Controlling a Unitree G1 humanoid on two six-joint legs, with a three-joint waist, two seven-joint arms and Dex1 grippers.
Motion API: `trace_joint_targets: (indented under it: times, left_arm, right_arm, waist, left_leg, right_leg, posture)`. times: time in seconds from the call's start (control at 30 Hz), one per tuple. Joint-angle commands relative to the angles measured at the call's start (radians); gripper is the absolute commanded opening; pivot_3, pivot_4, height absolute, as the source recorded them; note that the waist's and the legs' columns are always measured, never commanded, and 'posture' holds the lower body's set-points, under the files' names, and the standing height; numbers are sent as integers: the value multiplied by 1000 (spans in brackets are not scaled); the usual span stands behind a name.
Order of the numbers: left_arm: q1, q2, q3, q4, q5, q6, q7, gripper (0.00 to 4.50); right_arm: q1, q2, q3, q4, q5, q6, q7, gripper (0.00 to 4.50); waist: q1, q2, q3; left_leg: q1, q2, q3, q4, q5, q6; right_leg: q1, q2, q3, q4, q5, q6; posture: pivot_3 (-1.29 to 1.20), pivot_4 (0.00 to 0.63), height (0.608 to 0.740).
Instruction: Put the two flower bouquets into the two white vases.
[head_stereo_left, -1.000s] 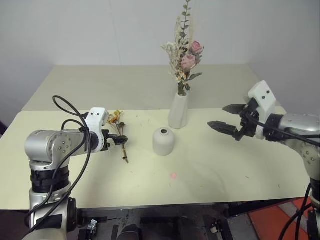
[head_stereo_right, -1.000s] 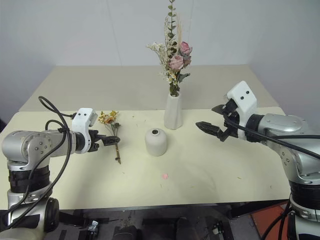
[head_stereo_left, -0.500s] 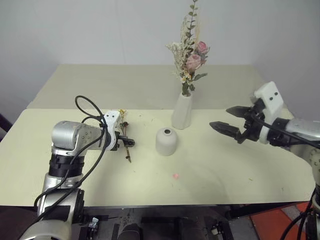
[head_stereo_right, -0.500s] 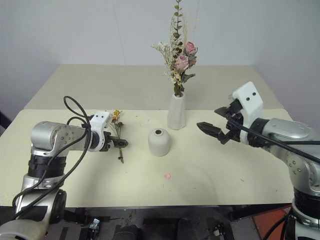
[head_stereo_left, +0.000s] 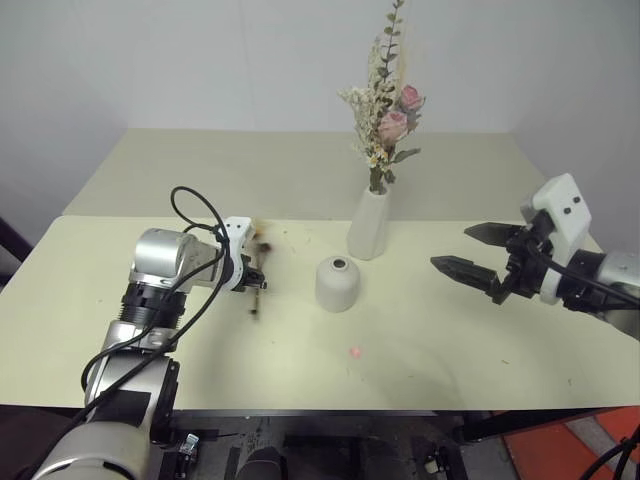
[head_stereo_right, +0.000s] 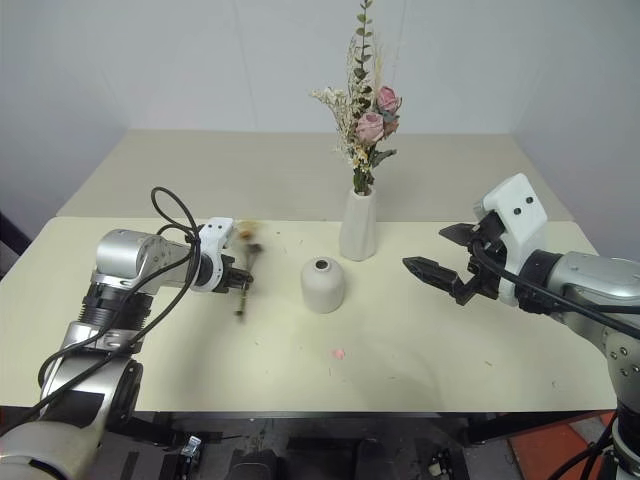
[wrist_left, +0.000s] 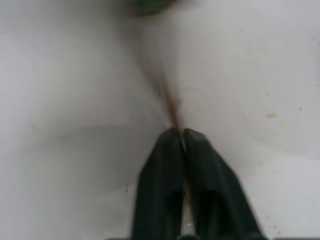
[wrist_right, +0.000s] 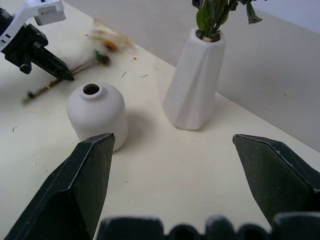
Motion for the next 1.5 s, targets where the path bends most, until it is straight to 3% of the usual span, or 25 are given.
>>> trace_joint_targets:
  times: [0.03, 0.17, 0.47, 0.57, 0.67, 0.8, 0.93, 1.2, 1.5]
  left_arm:
    - [-5, -19, -27, 65, 33, -34, -24, 19]
    - [-7, -26, 6, 54, 63, -65, 4, 19]
    - [27, -134, 390, -175, 25, -354, 207, 19]
    - [98, -163, 526, -308, -129, -576, 25, 19]
    - [111, -195, 635, -333, -302, -581, -35, 19]
    - [117, -163, 570, -327, -397, -594, -252, 19]
    - [41, -209, 507, -234, -436, -645, -371, 19]
    - [0, -278, 379, -91, -409, -727, -502, 19]
    - [26, -248, 284, -36, -340, -767, -591, 19]
  right_arm:
    - [7, -10, -41, -25, 6, -30, -9, 4500]
    - [12, -15, -42, -14, 3, -40, -9, 4500]
    - [90, -35, -104, 12, -25, -156, 71, 4500]
    - [181, -39, -151, 20, -49, -277, 183, 4500]
    - [260, -62, -166, 26, -65, -335, 263, 4500]
    - [328, -83, -177, 30, -84, -391, 335, 4500]
    - [383, -42, -192, 9, -117, -464, 326, 4500]
    - [468, 22, -250, -68, -135, -495, 262, 4500]
    - [531, 54, -281, -129, -138, -490, 215, 4500]
  waist:
    - [2, 0, -2]
    - [2, 1, -3]
    - [-4, 0, -2]
    - [-2, 0, -2]
    - [-2, 0, -2]
    - [-1, 0, -2]
    - [3, -1, -2]
    - [-6, -1, -2]
    - [-6, -1, -2]
  left_leg:
    - [0, 0, 0, 0, 0, 0]
    - [1, 0, 0, 0, 0, 0]
    - [-4, 1, 0, 0, 0, 0]
    - [-4, 1, 1, 0, 0, 0]
    - [-4, 1, 2, 1, 0, 0]
    - [-1, 0, 2, 4, 0, 0]
    - [0, 1, 0, 9, -1, 1]
    - [1, 1, 0, 11, -2, 3]
    - [1, 1, 0, 11, -2, 4]
  right_leg:
    - [1, 0, 0, 0, 0, 0]
    - [2, 0, 0, 0, 0, 0]
    - [-3, 0, 0, -1, 1, 0]
    - [-3, -1, 0, -2, 1, 1]
    - [-2, -1, 0, -2, 1, 1]
    - [2, 0, 0, -2, 1, 2]
    - [8, 1, -2, -3, -2, 7]
    - [11, 1, -1, -4, 0, 4]
    - [11, 1, 0, -4, -2, 8]
  posture:
    - [0, 150, 740]
    - [0, 150, 740]
    - [0, 150, 740]
    - [0, 150, 740]
    - [0, 150, 740]
    - [0, 150, 740]
    - [0, 150, 740]
    - [0, 150, 740]
    - [0, 150, 740]
